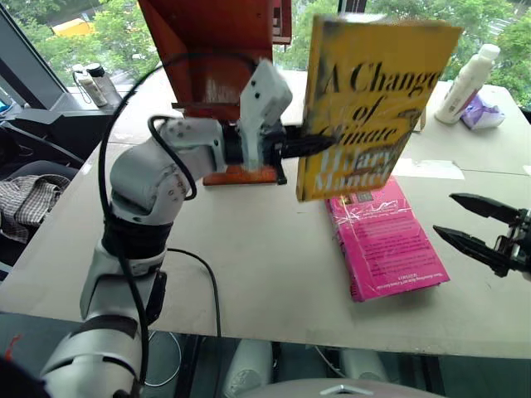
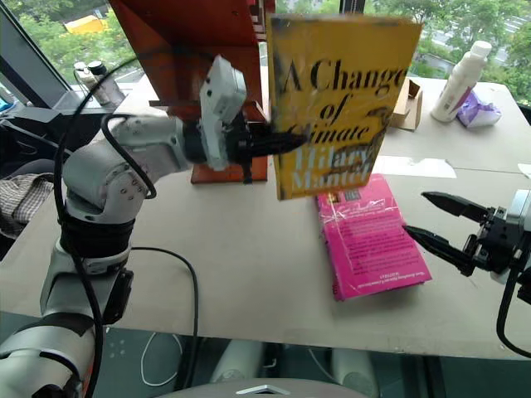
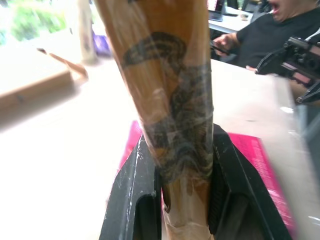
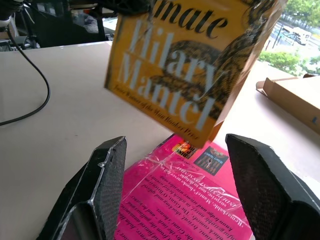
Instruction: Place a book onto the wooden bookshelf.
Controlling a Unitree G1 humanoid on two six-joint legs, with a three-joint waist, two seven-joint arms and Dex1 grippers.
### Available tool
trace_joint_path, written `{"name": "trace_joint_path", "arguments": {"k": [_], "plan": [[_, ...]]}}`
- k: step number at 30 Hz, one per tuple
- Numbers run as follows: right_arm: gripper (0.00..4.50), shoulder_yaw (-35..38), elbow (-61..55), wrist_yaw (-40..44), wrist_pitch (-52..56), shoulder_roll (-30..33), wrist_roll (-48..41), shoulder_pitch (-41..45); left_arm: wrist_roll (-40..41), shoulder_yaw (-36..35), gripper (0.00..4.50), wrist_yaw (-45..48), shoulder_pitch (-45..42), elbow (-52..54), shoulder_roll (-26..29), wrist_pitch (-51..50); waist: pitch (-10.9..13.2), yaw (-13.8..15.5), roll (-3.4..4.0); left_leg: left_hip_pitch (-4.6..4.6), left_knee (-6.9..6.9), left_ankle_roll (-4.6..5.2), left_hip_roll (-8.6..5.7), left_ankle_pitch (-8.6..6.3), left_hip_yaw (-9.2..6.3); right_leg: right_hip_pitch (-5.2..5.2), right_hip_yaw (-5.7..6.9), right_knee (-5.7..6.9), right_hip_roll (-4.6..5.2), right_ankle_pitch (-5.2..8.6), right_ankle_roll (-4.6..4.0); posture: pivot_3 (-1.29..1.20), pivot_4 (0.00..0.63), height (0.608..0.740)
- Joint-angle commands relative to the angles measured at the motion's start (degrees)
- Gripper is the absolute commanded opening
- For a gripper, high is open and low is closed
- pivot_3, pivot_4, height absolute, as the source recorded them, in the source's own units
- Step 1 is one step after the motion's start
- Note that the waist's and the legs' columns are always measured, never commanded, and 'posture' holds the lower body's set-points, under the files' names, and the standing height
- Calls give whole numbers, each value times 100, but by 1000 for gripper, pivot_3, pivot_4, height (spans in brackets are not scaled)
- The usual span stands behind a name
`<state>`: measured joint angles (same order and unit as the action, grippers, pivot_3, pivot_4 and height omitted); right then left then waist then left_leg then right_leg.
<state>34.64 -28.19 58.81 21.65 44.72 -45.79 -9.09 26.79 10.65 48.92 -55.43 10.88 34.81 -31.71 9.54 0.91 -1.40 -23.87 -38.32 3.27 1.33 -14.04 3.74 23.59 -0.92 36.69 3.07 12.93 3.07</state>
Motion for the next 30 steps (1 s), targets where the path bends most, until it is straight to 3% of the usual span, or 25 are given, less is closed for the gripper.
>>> {"name": "trace_joint_path", "arguments": {"k": [1,7,11,19,28,30], "plan": [[3260,46,353,69,-276,88,75,343,-1005,-59,516,91,-582,-212,112,1571,0,-9,0,0,0,0,1,0,0,0,0,0,-1,1,1,0,150,740],[3260,-312,1253,118,-717,21,428,1257,-2073,-51,516,157,-1588,-866,425,2467,3,-18,1,0,0,1,0,0,1,1,-3,2,-12,6,23,0,150,740],[3260,-620,1878,178,-1061,-25,665,1938,-2615,88,516,501,-1859,-1068,881,2477,6,-26,6,0,-1,2,-1,-1,8,1,-8,3,-13,1,47,0,150,740],[3260,-1262,2984,549,-1517,-33,947,3319,-3672,678,516,2057,-2078,-990,2291,907,42,-92,19,-5,-1,2,4,-1,31,14,-11,14,-19,5,53,0,150,740],[3260,-1708,3886,1155,-1683,-127,982,4491,-5174,1463,516,3188,-1955,-551,3035,188,48,-153,16,-25,-4,12,5,-7,30,34,-21,13,-13,9,62,0,150,740],[3260,-1766,3997,1203,-1727,-162,1037,4591,-5319,1571,516,3172,-1897,-632,2850,163,49,-206,19,-19,-3,12,6,-7,31,34,-26,18,-14,9,62,0,150,740]]}}
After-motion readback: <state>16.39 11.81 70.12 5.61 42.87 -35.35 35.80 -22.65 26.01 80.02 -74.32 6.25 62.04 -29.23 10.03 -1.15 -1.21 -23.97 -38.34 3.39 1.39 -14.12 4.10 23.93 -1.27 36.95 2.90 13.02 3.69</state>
